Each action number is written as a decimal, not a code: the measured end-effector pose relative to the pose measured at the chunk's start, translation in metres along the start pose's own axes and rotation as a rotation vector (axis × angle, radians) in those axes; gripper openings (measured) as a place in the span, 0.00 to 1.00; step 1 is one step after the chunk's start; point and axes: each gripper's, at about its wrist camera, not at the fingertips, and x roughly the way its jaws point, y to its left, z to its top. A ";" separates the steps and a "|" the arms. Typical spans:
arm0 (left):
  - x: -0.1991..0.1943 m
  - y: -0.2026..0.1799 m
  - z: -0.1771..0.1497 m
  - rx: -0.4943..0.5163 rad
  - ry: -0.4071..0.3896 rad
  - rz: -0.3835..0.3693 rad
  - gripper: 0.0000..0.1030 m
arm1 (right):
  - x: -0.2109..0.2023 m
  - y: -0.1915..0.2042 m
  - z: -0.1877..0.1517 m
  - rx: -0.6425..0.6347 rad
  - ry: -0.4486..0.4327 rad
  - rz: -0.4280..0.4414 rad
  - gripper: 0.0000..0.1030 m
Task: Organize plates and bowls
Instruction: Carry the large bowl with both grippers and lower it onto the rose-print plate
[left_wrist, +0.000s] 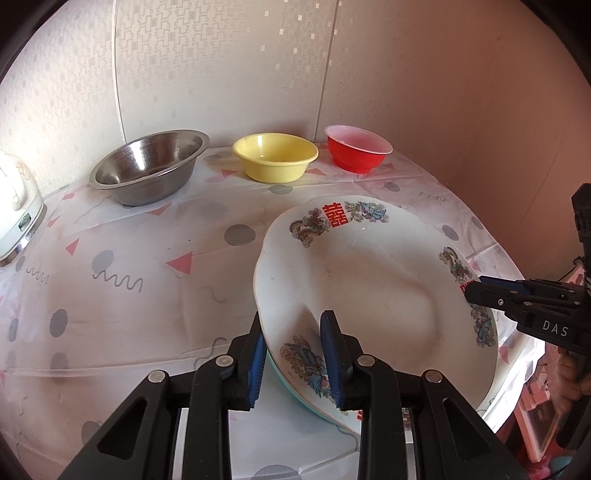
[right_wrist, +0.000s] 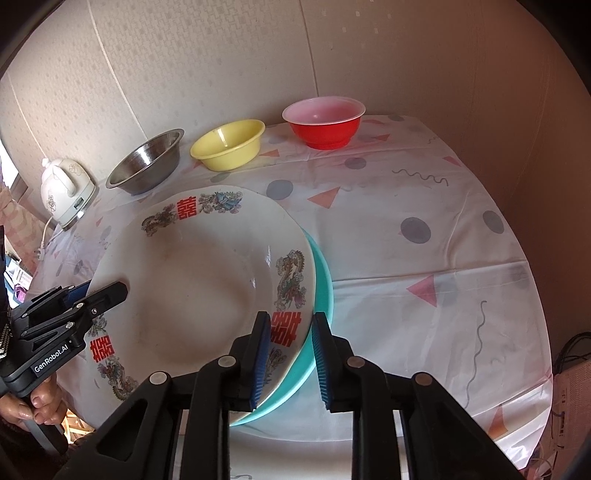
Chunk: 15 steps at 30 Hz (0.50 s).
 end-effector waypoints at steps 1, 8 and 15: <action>0.000 0.000 0.000 -0.003 0.002 -0.004 0.28 | -0.001 0.000 0.000 -0.003 0.001 -0.001 0.20; 0.005 0.002 0.000 -0.023 0.023 -0.032 0.28 | 0.000 -0.005 0.002 0.031 -0.005 0.023 0.20; 0.001 -0.002 -0.001 -0.012 0.022 -0.008 0.29 | 0.000 -0.005 0.000 0.041 -0.006 0.024 0.20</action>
